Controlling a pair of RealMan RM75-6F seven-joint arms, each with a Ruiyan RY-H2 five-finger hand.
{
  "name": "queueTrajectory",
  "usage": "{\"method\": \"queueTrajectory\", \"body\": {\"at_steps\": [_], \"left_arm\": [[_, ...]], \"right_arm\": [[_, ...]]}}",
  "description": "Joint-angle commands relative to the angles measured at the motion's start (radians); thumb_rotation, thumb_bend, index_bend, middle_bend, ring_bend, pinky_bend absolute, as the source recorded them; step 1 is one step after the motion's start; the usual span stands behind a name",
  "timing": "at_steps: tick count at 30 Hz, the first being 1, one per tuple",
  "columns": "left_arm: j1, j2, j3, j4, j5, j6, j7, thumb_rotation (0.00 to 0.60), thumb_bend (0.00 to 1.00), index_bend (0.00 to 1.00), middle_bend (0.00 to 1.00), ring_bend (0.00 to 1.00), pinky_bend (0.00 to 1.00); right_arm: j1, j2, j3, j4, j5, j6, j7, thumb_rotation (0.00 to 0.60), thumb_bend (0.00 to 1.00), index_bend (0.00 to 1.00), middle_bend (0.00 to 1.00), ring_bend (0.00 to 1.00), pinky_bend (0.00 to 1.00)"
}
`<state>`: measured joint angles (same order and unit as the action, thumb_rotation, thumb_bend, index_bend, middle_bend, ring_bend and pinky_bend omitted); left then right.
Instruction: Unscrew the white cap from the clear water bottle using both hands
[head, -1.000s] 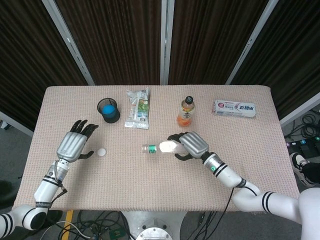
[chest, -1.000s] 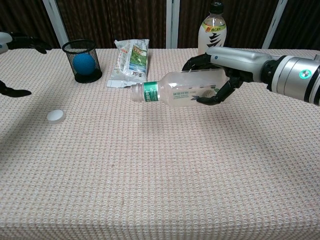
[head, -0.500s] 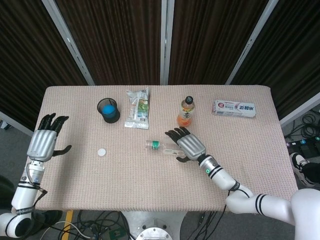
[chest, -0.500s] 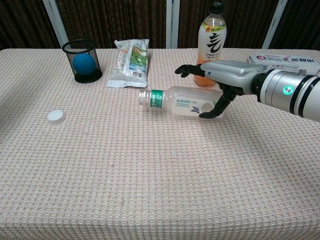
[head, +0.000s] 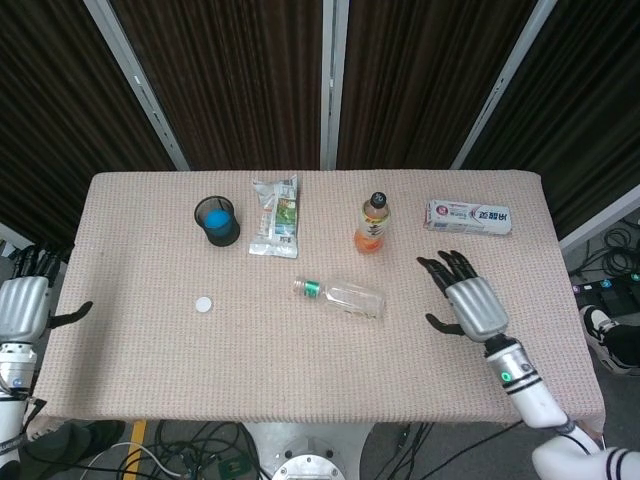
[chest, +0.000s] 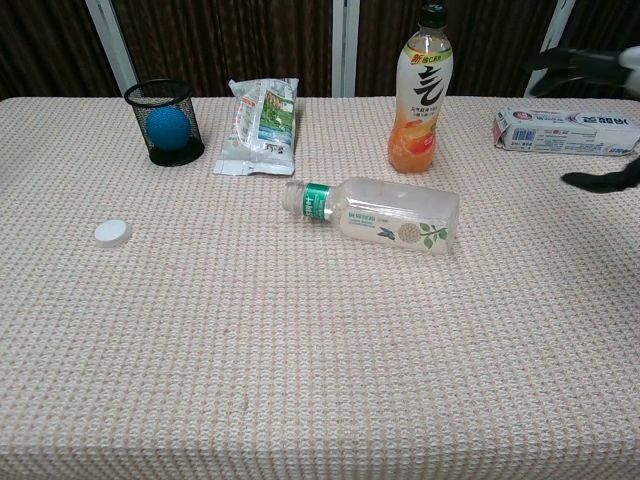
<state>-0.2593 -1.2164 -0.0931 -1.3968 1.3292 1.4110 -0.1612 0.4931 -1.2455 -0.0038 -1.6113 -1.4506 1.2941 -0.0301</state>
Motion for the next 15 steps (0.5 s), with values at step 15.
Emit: {"method": "queueTrajectory", "body": {"at_steps": [15], "left_arm": [[0.161,0.02,0.072,-0.084,0.1,0.158,0.046,0.6,0.15,0.14,0.13,0.02,0.02]], "right_arm": [[-0.299,0.184,-0.077,-0.007,-0.101,0.278,0.218,0.6,0.24,0.0,0.06,0.0,0.0]]}}
